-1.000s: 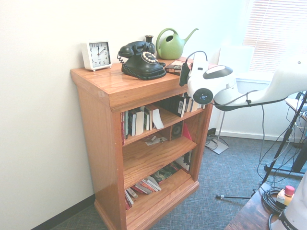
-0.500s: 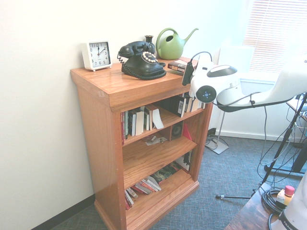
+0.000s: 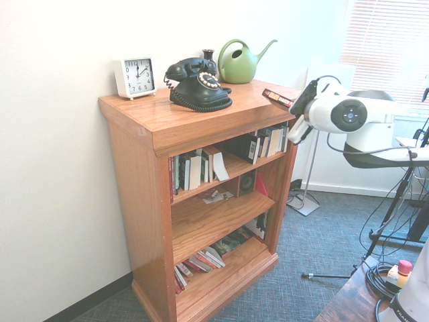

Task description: Organize the shelf

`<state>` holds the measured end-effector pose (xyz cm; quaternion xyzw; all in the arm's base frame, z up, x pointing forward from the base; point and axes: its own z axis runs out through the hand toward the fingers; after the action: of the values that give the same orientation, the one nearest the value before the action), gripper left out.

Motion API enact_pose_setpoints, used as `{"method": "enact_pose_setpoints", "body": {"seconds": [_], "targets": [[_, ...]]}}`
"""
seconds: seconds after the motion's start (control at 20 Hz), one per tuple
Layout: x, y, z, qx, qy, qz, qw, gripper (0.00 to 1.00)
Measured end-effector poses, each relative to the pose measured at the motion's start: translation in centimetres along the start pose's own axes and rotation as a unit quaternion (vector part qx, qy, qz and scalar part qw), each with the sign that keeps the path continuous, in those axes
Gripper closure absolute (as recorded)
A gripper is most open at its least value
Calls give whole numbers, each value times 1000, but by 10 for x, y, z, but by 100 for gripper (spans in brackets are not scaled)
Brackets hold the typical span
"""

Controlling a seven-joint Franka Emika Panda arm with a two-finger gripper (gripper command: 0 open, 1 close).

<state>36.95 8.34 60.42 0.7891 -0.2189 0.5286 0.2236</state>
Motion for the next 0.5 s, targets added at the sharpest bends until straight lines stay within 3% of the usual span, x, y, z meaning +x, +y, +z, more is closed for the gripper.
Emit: {"method": "enact_pose_setpoints", "body": {"seconds": [0.2,0.5], "targets": [[-50,14,3,56,-82,54,994,100],[-98,6,59,101,-178,87,975,100]]}}
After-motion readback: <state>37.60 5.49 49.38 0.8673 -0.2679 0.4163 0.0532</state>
